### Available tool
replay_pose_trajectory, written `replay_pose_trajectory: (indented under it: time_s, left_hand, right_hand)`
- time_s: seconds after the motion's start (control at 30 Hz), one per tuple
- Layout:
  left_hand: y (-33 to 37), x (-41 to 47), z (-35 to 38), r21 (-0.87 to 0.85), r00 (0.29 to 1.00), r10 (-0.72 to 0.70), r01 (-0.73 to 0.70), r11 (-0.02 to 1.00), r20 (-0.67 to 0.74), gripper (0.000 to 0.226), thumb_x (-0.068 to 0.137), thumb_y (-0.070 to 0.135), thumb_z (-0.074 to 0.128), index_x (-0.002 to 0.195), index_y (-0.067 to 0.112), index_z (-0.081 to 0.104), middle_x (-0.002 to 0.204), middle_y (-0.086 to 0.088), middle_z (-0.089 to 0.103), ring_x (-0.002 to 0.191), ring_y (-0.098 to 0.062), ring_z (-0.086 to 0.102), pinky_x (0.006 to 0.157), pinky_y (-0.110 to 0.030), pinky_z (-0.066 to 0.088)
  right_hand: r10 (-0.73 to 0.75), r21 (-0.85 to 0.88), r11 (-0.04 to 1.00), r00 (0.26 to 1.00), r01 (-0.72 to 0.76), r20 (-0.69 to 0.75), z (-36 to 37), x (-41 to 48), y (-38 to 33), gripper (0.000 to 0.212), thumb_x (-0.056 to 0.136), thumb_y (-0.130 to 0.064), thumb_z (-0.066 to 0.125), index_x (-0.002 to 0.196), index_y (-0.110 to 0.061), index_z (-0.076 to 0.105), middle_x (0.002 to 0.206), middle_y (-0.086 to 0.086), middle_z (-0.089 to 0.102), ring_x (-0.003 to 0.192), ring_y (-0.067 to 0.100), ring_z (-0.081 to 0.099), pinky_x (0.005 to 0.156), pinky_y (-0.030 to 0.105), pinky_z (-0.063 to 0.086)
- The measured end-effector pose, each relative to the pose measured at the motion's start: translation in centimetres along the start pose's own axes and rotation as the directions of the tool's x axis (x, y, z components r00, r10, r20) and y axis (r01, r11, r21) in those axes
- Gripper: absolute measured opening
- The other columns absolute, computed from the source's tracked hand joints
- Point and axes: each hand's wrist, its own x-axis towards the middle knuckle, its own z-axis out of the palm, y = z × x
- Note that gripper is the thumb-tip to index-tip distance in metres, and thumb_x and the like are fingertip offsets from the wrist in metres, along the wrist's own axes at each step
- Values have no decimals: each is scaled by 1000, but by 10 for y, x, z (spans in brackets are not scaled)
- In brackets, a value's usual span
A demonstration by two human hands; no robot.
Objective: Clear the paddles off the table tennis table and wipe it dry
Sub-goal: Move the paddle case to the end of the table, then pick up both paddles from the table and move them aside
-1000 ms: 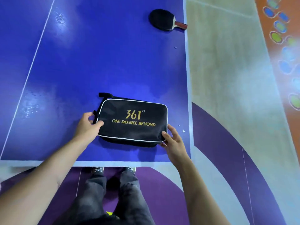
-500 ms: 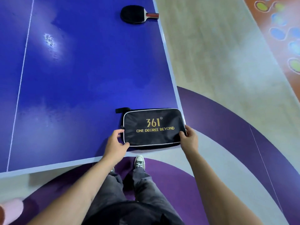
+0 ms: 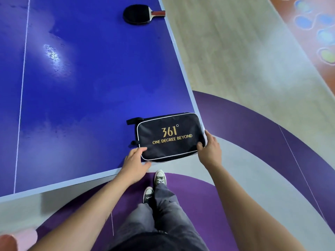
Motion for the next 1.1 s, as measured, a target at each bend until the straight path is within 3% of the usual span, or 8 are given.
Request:
replay_pose_trajectory:
  time_s: [0.13,0.27,0.5,0.83,1.1]
  left_hand:
    - [23,-16,-2,186,984,135,-112,976,-116,50,97,26,59,146,23,48,148,1,43,124,-30,45,107,-41,38]
    - [62,-33,-3,338,940,291,-219,915,-177,46,99,29,55,144,23,48,150,2,40,130,-26,42,109,-41,34]
    - [152,-42,6,425,833,443,-287,859,-331,40,96,29,59,135,23,56,137,3,51,124,-24,47,105,-41,37]
    - [304,-25,53,355,754,337,-147,923,-564,37,96,31,58,132,25,58,134,4,53,122,-24,50,103,-38,37]
    - [366,14,59,310,718,252,-53,949,-648,36,95,33,59,130,25,59,130,5,55,118,-24,52,100,-37,38]
  right_hand:
    - [-209,-62,977,976,206,-56,-8,-26,-8,51,97,-22,56,148,-23,47,144,3,53,129,30,49,109,45,37]
    - [-369,-135,924,926,357,-79,-27,-41,-17,51,96,-21,59,147,-22,50,149,0,50,132,27,48,109,45,38]
    - [-536,-169,839,839,518,-91,-91,-9,-22,48,96,-24,60,143,-25,53,150,1,49,133,27,48,108,45,37]
    - [-723,-161,683,690,712,-17,-216,94,-14,54,91,-25,64,143,-29,50,142,-1,51,123,26,53,101,43,42]
    - [-797,-125,594,602,795,48,-263,164,-36,48,93,-23,61,140,-26,54,135,0,54,113,26,57,98,42,44]
